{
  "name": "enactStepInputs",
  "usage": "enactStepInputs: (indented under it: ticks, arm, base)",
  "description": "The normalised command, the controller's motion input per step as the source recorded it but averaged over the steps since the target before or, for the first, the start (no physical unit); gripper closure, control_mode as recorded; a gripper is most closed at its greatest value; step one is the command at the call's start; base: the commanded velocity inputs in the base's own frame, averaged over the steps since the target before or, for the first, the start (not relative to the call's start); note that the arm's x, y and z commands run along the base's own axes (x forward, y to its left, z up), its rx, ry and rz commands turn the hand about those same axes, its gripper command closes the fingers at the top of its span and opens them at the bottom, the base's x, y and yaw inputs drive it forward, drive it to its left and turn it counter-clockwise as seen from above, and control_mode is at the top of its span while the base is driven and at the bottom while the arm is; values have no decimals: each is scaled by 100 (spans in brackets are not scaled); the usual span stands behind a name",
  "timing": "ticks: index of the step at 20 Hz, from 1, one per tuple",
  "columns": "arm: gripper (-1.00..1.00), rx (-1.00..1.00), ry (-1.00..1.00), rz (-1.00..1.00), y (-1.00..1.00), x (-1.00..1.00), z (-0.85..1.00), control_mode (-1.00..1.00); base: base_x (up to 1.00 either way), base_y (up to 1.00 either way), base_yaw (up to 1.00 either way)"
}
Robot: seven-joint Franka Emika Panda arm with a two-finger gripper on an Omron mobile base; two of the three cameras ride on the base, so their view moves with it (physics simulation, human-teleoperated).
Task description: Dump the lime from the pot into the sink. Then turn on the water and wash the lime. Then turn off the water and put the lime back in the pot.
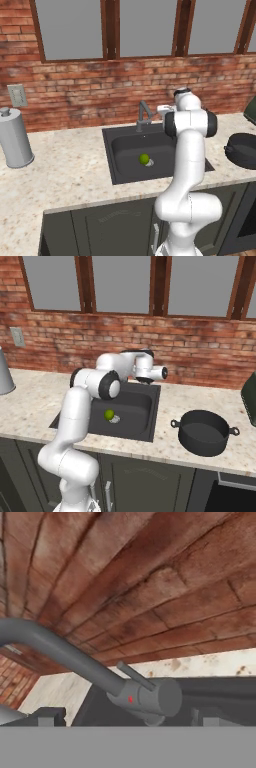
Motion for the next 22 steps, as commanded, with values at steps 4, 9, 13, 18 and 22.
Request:
enactStepInputs:
  ticks: [4, 9, 13, 18, 22]
  arm:
    - [-100, 0, -4, 0, 4, 5, 0, -100]
    - [-100, 0, -3, 0, 13, 2, -5, -100]
    - [-100, 0, -1, 0, 16, 8, -17, -100]
    - [-100, 0, 0, 0, 8, 17, -13, -100]
    - [-100, 0, 0, 0, 3, 26, -9, -100]
  base:
    - [0, 0, 0]
    - [0, 0, 0]
    - [0, 0, 0]
    - [0, 0, 0]
    - [0, 0, 0]
